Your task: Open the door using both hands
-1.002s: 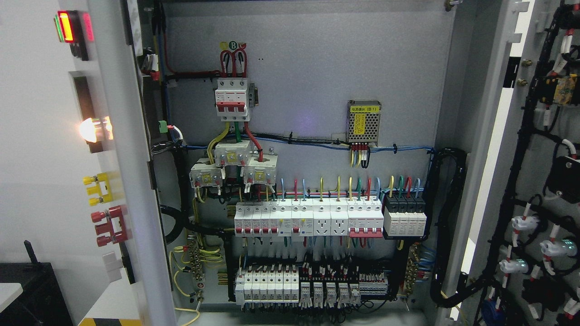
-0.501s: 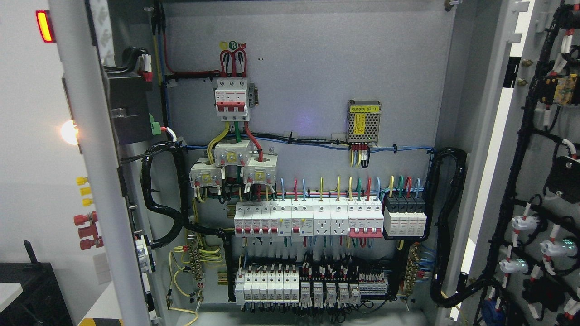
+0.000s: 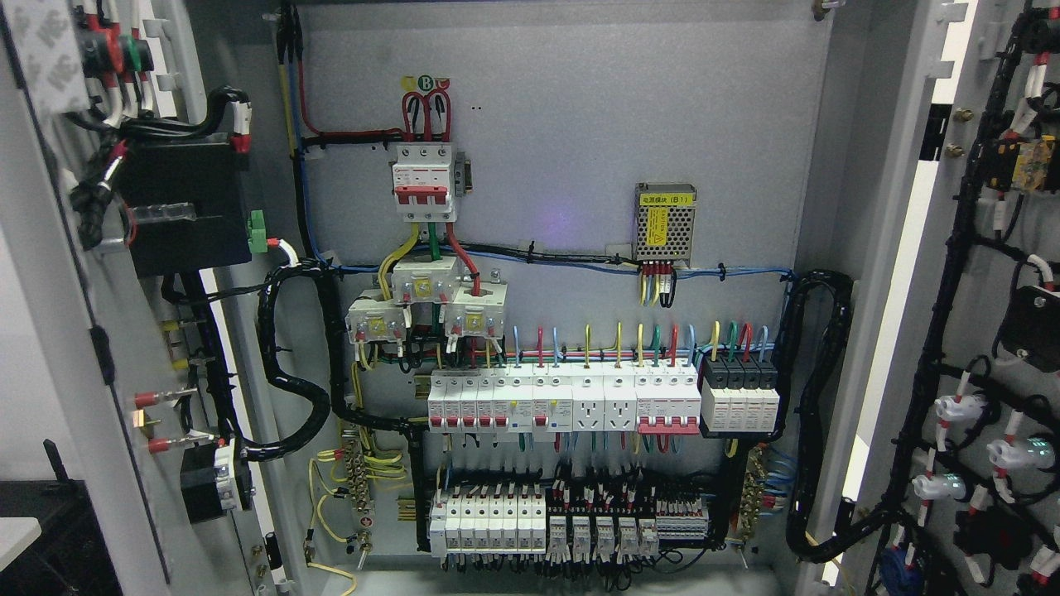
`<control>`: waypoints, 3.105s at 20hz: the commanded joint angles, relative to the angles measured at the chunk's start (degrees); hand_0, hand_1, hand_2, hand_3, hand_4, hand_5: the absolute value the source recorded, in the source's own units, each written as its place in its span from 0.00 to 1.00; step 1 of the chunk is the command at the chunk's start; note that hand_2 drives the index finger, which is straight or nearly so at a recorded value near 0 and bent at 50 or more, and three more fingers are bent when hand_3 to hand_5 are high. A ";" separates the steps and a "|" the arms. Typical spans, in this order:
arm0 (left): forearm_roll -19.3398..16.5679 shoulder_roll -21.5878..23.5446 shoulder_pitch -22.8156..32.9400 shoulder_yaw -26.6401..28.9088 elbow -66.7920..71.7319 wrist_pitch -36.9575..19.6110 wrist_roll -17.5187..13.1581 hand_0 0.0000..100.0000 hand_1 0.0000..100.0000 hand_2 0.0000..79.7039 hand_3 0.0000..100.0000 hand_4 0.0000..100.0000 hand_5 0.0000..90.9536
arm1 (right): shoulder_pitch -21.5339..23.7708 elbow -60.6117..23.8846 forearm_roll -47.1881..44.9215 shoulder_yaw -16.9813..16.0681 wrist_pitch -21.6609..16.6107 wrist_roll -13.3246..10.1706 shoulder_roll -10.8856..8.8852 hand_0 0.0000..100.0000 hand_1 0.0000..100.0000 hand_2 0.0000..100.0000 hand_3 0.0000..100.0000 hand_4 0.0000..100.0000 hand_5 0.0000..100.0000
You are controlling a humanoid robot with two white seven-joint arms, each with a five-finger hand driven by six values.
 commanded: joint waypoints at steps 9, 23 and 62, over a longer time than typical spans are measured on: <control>0.00 -0.02 0.00 0.00 0.00 0.02 0.02 0.00 0.00 0.00 0.00 0.03 0.00 | -0.25 0.19 2.29 3.99 0.51 -4.41 5.19 0.11 0.00 0.00 0.00 0.00 0.00; -0.09 -0.02 0.00 0.00 -0.34 0.02 -0.07 0.00 0.00 0.00 0.00 0.03 0.00 | -0.34 0.10 3.78 6.63 0.42 -4.50 5.81 0.11 0.00 0.00 0.00 0.00 0.00; 18.72 6.75 25.30 -25.83 -72.93 -0.94 -0.33 0.00 0.00 0.00 0.00 0.03 0.00 | 1.50 5.02 4.93 -9.97 -0.28 -4.77 -0.33 0.11 0.00 0.00 0.00 0.00 0.00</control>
